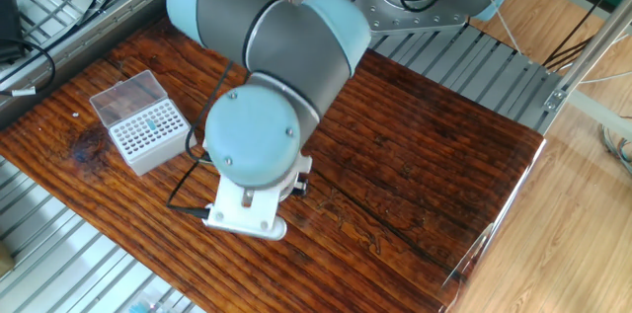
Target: Insert a medium pipette tip into the holder for medium pipette tips
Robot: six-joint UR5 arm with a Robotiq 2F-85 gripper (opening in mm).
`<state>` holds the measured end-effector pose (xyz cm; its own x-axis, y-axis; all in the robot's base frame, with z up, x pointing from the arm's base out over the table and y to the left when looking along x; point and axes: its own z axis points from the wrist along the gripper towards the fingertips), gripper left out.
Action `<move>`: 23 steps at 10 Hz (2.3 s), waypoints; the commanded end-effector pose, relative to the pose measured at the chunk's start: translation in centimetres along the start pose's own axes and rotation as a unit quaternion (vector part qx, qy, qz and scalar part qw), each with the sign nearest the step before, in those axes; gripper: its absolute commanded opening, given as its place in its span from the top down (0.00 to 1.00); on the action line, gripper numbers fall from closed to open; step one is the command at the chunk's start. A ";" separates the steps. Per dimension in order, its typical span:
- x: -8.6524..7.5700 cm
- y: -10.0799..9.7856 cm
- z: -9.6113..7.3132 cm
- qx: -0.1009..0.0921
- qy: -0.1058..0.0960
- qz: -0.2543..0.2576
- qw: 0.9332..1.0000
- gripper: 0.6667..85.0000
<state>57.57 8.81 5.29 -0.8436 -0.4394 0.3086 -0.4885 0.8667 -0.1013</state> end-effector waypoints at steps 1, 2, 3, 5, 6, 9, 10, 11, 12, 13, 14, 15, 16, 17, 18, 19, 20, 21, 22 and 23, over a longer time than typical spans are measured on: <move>3.2 0.7 -0.1 -0.016 0.068 -0.044 0.997 0.89; 5.0 0.8 -0.4 -0.023 0.102 -0.067 0.992 0.87; 6.4 0.2 -0.8 -0.014 0.130 -0.074 0.989 0.86; 3.9 -0.8 -0.7 0.003 0.122 -0.064 0.991 0.86; 1.9 -0.7 -1.0 0.000 0.124 -0.067 0.990 0.86; -1.3 1.1 -1.9 -0.012 0.140 -0.046 0.989 0.86; -0.9 1.6 -1.3 -0.009 0.166 -0.040 0.985 0.86; -0.3 1.8 -0.8 0.003 0.183 -0.036 0.982 0.86; 0.5 2.4 0.4 0.017 0.195 -0.031 0.980 0.86; 1.5 3.0 1.5 0.036 0.204 -0.031 0.978 0.85; 2.9 3.0 1.7 0.057 0.218 -0.029 0.974 0.84; 3.7 3.0 1.1 0.060 0.224 -0.032 0.972 0.83; 4.1 3.1 0.6 0.053 0.223 -0.037 0.973 0.83; 4.0 3.1 0.8 0.048 0.216 -0.040 0.974 0.83; 3.1 2.5 1.5 0.054 0.197 -0.042 0.978 0.83; 1.9 1.7 2.3 0.057 0.178 -0.045 0.981 0.83; 1.0 1.8 3.0 0.040 0.168 -0.049 0.984 0.83; 0.6 2.8 3.6 0.013 0.166 -0.053 0.985 0.82; 0.6 2.8 3.6 0.013 0.167 -0.056 0.984 0.81; 0.9 2.9 3.4 0.013 0.168 -0.060 0.984 0.79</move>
<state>54.63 9.61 2.70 -0.6639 -0.4048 0.6288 -0.5894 0.8007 -0.1069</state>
